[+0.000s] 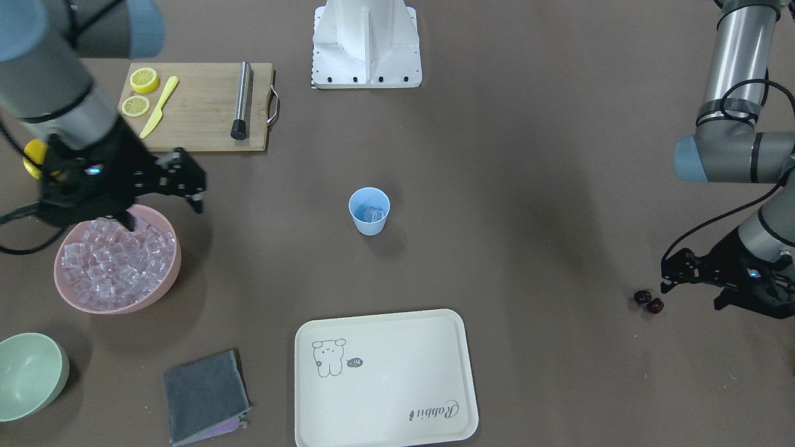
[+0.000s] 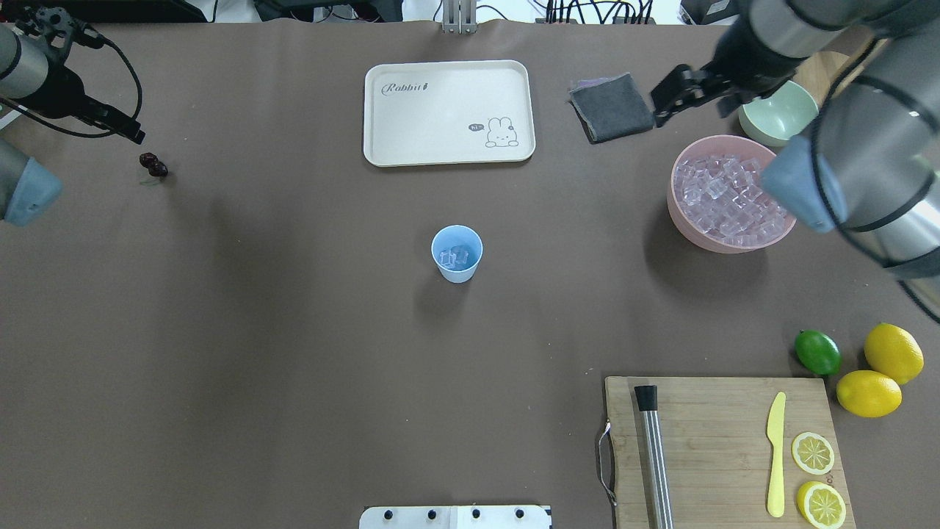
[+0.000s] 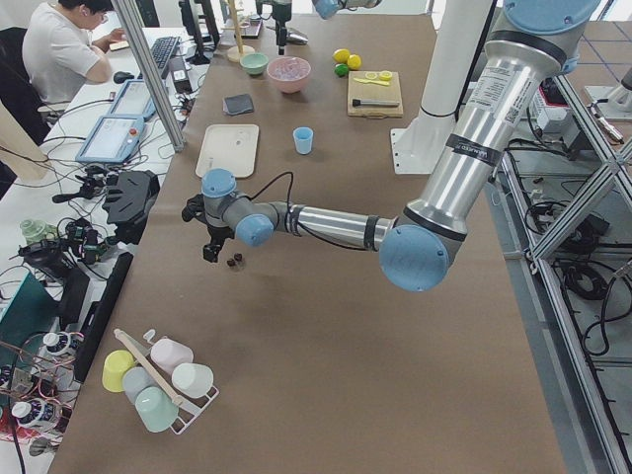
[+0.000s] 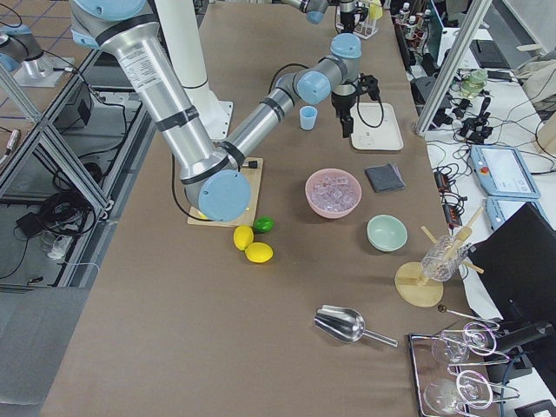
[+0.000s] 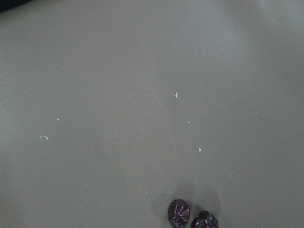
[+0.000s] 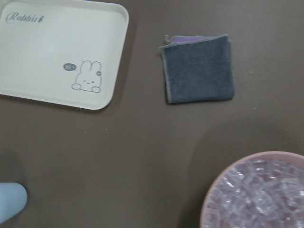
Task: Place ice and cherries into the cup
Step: 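Withdraw the right arm while the left gripper grasps the dark cherries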
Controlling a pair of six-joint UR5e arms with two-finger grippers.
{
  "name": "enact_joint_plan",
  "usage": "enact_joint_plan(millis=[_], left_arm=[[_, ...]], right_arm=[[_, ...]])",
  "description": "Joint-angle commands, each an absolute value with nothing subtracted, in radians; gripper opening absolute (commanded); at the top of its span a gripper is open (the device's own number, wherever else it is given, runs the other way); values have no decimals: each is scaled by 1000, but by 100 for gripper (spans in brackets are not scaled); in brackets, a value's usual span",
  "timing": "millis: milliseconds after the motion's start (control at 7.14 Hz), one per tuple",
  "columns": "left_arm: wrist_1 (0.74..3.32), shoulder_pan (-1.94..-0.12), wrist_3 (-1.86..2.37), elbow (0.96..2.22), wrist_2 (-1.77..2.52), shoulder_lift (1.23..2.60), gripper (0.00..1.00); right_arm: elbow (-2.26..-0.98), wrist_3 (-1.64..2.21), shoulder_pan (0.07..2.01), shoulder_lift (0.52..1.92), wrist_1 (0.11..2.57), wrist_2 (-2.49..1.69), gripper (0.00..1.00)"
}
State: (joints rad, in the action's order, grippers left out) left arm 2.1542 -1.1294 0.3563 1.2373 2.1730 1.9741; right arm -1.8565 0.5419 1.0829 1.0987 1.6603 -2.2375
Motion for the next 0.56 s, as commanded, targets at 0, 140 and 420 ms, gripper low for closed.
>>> enact_joint_plan(millis=[0, 140, 420], left_arm=[[2218, -1083, 377, 1178, 2134, 1974, 98], [2230, -1081, 379, 1172, 2131, 1970, 98], [2241, -1048, 394, 1167, 2128, 1979, 98]], right_arm=[[-1871, 247, 1244, 1269, 1651, -2302, 98], [-1884, 75, 1308, 1363, 1652, -2334, 98], [-1905, -62, 1390, 1464, 1649, -2349, 98]])
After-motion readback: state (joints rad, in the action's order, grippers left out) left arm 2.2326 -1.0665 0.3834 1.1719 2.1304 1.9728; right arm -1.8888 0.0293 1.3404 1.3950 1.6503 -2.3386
